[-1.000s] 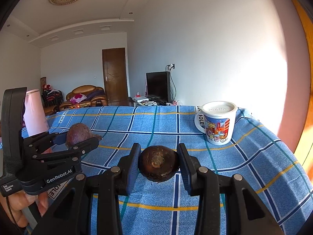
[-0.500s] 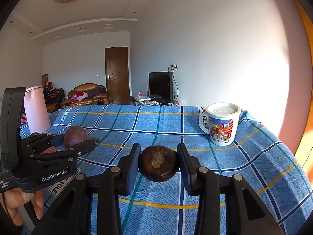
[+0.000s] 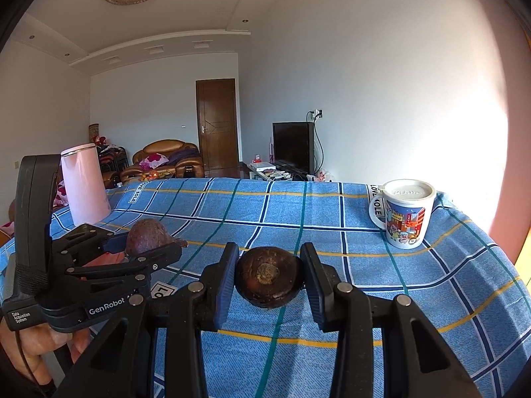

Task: Organize fruits
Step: 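Carry the passion fruit and donut toward the pink tin with both tools, then lower the passion fruit and donut into the tin and open both tools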

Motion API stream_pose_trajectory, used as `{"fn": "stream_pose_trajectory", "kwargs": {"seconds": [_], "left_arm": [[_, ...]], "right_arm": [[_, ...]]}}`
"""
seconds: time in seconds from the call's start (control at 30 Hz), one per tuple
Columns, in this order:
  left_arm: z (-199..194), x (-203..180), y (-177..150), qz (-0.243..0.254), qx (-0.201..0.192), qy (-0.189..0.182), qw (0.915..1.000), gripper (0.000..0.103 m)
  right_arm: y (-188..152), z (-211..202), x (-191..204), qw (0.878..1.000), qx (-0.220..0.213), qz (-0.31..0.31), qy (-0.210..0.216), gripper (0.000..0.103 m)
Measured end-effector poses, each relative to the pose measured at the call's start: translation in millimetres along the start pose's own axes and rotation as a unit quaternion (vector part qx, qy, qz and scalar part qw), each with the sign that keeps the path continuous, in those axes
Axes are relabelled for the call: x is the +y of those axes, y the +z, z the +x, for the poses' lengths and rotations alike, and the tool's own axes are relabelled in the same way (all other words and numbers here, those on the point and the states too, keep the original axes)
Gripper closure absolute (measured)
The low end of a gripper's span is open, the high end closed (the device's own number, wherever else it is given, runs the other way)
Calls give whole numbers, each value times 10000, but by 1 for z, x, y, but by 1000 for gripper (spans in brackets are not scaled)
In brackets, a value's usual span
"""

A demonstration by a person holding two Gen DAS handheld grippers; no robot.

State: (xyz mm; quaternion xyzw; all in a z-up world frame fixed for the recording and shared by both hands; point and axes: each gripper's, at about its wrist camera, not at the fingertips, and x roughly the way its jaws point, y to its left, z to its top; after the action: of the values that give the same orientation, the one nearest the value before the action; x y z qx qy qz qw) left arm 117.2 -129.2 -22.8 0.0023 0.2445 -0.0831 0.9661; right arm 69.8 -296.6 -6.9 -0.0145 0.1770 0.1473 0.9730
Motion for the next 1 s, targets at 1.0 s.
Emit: {"fn": "stream_pose_trajectory", "kwargs": {"seconds": [1.0], "left_arm": [[-82, 125, -20, -692, -187, 742, 9947, 50]], "right_arm": [[11, 25, 126, 9899, 179, -446, 1337, 63]]}}
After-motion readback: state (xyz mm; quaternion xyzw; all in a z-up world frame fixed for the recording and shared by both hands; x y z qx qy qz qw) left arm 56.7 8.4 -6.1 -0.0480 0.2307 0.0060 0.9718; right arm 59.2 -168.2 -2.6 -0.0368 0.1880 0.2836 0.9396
